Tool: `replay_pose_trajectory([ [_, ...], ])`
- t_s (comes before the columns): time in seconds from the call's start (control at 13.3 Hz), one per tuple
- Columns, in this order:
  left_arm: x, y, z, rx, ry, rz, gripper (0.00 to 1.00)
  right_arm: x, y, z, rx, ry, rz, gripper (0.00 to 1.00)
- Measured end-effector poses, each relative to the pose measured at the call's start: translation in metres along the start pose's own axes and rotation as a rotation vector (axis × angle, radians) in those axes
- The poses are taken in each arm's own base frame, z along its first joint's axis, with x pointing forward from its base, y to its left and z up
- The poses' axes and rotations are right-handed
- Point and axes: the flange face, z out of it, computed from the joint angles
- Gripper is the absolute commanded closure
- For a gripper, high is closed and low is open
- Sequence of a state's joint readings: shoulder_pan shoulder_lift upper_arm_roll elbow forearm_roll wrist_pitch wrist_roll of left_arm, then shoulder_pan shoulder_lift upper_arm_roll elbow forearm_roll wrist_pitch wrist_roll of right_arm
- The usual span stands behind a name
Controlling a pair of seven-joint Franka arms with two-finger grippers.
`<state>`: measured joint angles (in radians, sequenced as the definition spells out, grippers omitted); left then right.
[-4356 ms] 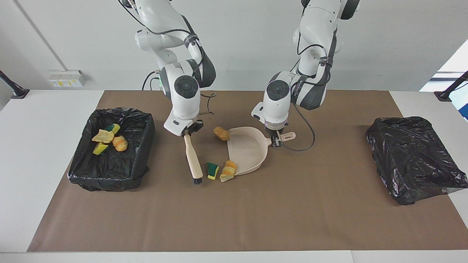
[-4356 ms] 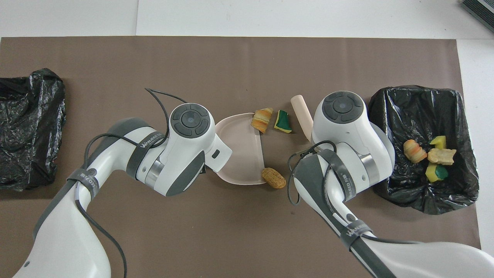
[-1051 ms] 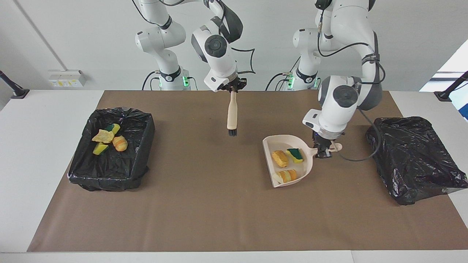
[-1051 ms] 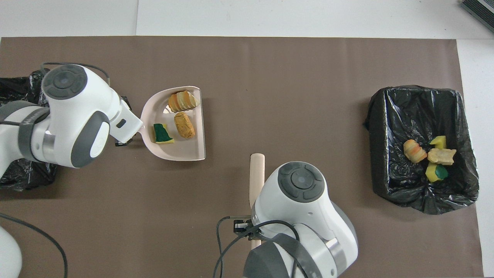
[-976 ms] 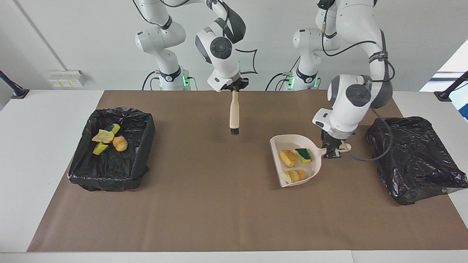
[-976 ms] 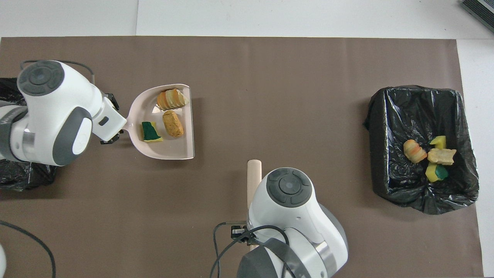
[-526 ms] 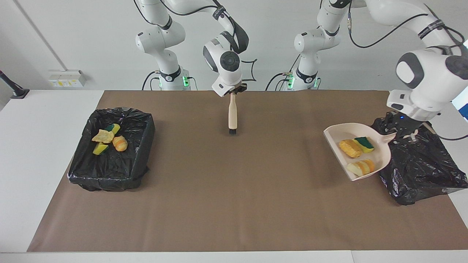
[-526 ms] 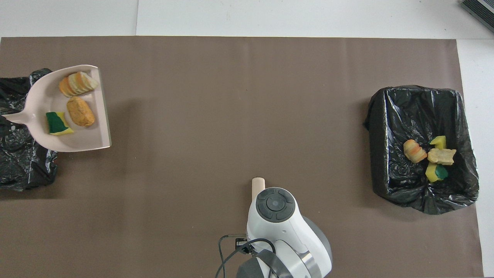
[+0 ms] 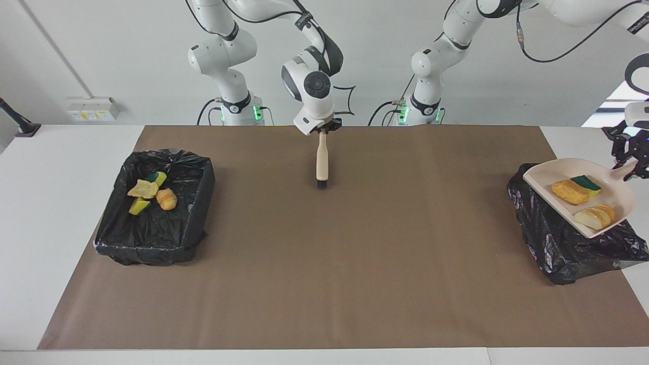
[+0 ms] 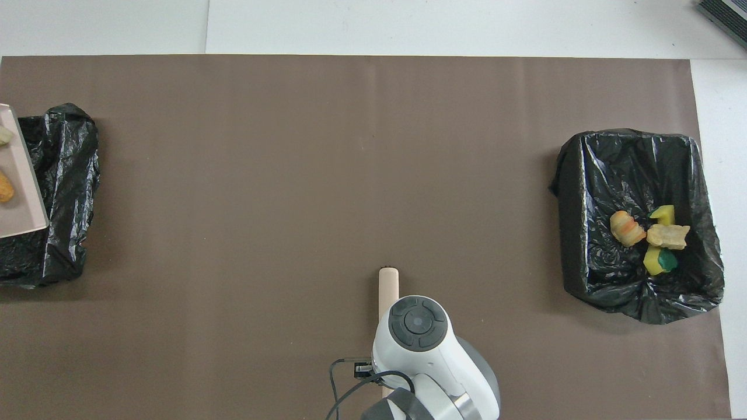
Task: Sweep and dump trash in bin
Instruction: 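Tip the dustpan over the bin with the left gripper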
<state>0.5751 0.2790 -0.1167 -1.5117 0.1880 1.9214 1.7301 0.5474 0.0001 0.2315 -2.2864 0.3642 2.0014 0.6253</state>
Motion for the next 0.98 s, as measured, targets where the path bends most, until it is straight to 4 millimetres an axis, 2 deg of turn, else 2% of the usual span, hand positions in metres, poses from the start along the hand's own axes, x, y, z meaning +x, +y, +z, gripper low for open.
replay_pose_trajectory([
  [0.08,-0.011,-0.003,0.006,0.017,-0.042,0.011,1.00,-0.001,-0.001,0.002,0.001,0.006,-0.003,1.00],
  [0.23,-0.018,-0.014,0.012,0.064,-0.174,0.077,1.00,-0.004,-0.003,0.006,-0.003,0.006,-0.010,1.00],
  [0.53,-0.008,-0.024,0.009,0.087,-0.350,0.199,1.00,-0.002,-0.002,0.014,-0.004,0.009,-0.007,1.00],
  [0.6,-0.003,-0.026,0.008,0.084,-0.395,0.226,1.00,-0.001,-0.003,0.014,-0.002,0.012,-0.007,0.89],
  [0.68,0.005,-0.028,0.006,0.086,-0.445,0.247,1.00,-0.001,-0.003,0.014,-0.002,0.012,-0.007,0.66],
  [0.75,0.014,-0.031,0.003,0.092,-0.494,0.259,1.00,-0.001,-0.002,0.014,-0.002,0.012,-0.007,0.27],
  [0.83,0.020,-0.033,0.001,0.096,-0.519,0.264,1.00,-0.001,-0.002,0.014,-0.002,0.011,-0.006,0.00],
  [0.98,0.022,-0.034,-0.003,0.100,-0.558,0.276,1.00,0.002,-0.003,0.015,0.000,0.013,-0.012,0.00],
])
